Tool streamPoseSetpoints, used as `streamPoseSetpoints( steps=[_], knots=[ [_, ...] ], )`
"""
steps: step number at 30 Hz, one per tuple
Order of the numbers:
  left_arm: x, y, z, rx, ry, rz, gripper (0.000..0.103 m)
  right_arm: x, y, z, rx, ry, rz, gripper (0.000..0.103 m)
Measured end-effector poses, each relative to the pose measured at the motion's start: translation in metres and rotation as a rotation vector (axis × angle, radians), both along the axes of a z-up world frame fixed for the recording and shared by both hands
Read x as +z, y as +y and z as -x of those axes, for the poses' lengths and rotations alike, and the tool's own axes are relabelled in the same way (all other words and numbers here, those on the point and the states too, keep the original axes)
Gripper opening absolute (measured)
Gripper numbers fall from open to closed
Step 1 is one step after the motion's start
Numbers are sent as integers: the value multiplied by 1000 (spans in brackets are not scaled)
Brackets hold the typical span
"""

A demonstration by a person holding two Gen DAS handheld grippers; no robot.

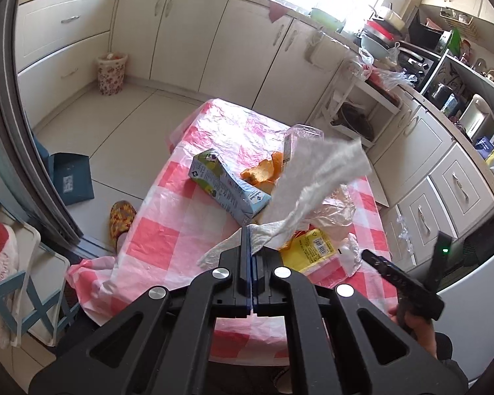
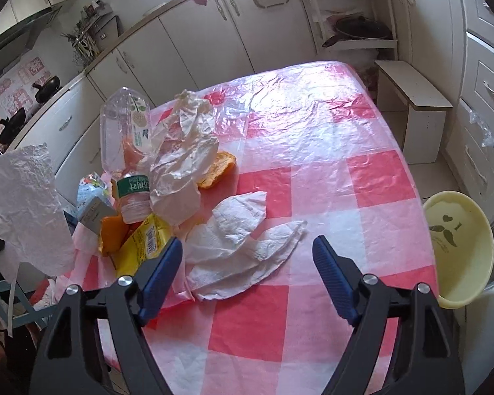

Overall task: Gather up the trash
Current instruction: 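Reach the left tool to the white tissue and close on it, then grasp the orange peel with the right tool while the left tool holds the tissue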

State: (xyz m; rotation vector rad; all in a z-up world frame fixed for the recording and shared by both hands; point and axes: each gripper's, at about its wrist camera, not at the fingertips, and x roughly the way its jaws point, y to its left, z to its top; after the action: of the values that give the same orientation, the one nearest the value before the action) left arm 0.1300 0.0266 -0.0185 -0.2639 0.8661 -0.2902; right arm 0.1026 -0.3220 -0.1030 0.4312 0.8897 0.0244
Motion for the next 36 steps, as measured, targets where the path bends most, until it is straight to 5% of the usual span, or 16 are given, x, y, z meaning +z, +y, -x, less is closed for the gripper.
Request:
streamPoseSetpoints(
  steps=[4,10,13,16,18,20,27,29,30,32,35,36],
  knots=[
    [-10,-5,-4,5,21,-34,1,-14,2,-17,-9,34,10,74],
    [-35,5,-15,35,68,-100,1,12,11,-12,46,-71,14,74],
    [-48,2,-21,-29,105,-154,1,15,21,-14,95,-85,-41,74],
    [-63,-3,-21,-105,161,-153,15,20,36,-25,194,-96,-155,74],
    [-71,1,-19,-123,193,-99,41,21,54,-34,267,-82,-226,74],
    [-79,5,-19,-115,225,-38,48,18,74,-47,295,-42,-224,73],
    [-96,-3,-17,-91,246,-10,70,-6,119,-85,277,78,-229,50],
    [-98,-9,-18,-78,248,-2,77,-12,125,-90,267,100,-223,39],
    [-98,-12,-18,-76,251,9,81,-15,127,-91,262,112,-225,26],
    [-98,-19,-20,-70,254,23,83,-15,127,-90,257,106,-229,19],
    [-104,-26,-30,-54,284,63,80,-10,122,-86,270,97,-219,10],
    [-106,-27,-33,-55,291,81,62,-7,119,-86,272,90,-212,8]
  ],
)
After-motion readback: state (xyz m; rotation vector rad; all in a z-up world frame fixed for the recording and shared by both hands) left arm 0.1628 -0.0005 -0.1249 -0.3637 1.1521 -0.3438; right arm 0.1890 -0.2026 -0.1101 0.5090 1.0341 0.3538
